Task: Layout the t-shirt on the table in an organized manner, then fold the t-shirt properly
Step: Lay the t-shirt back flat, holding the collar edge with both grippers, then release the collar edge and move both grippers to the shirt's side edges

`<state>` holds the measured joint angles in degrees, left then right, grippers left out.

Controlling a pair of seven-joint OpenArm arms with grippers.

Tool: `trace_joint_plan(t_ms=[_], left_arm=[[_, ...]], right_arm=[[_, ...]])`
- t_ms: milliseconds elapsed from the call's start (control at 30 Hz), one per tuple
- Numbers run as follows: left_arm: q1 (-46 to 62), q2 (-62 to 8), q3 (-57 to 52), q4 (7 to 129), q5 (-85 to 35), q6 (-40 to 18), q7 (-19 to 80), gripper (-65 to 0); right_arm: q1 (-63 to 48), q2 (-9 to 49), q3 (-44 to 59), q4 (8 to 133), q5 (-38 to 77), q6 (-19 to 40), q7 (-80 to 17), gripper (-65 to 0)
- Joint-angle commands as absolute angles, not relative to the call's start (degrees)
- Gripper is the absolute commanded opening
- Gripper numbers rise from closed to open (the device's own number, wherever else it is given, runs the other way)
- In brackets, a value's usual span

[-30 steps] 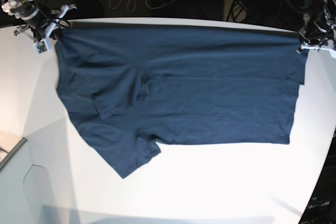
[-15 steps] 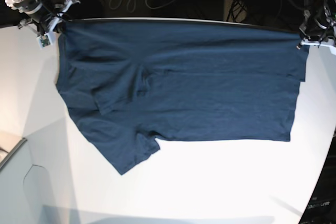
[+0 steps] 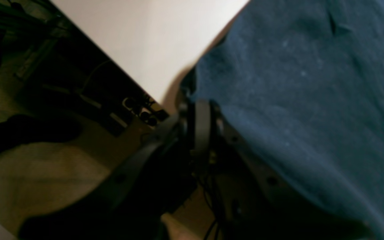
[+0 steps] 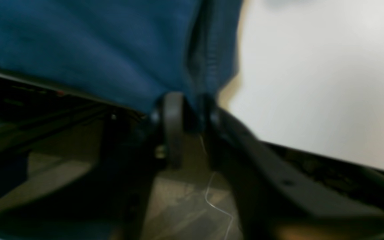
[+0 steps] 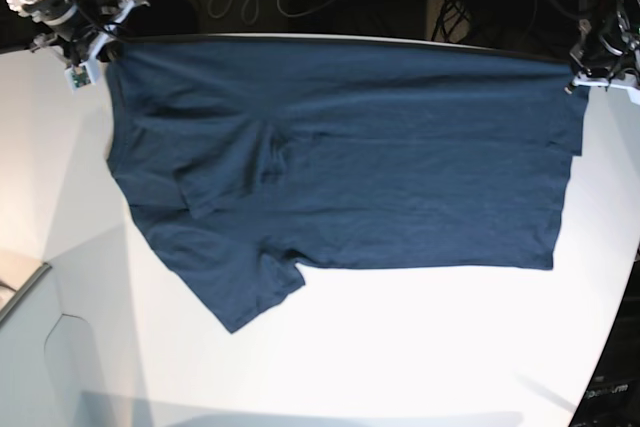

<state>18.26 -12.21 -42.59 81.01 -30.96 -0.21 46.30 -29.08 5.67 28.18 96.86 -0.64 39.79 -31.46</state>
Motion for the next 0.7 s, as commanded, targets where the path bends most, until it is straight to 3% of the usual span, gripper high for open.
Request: trace_joint_plan(t_ms=[0, 67, 167, 300, 367, 667], left_arm=[[18.24, -13.14, -42.95, 81.98, -31.34, -0.31, 45.67, -64.3], [18.24, -13.14, -43.03, 81.98, -31.34, -0.31, 45.67, -60.9], [18.24, -13.05, -43.03, 82.07, -31.43, -0.31, 45.67, -50.7], [18.24, -12.97, -42.95, 82.07, -30.99, -0.31, 45.67, -29.8], [18.24, -12.97, -42.95, 82.07, -30.99, -0.31, 45.67, -23.1], [18.33, -12.88, -43.12, 84.35, -30.81, -0.31, 45.67, -21.9]], right_arm=[[-29.32, 6.11, 28.62, 97.71, -0.04, 40.00, -30.46, -47.1], [-29.32, 6.11, 28.62, 97.71, -0.04, 40.00, -30.29, -39.2], [-29.32, 6.20, 28.62, 97.71, -0.04, 40.00, -30.20, -32.5], [-29.14, 6.20, 28.70, 98.07, -0.04, 40.00, -30.11, -31.5], [-28.97, 6.11, 28.70, 98.24, -0.04, 40.00, -30.11, -31.5], [-25.27, 4.44, 35.21, 98.24, 0.04, 40.00, -30.11, -31.3]])
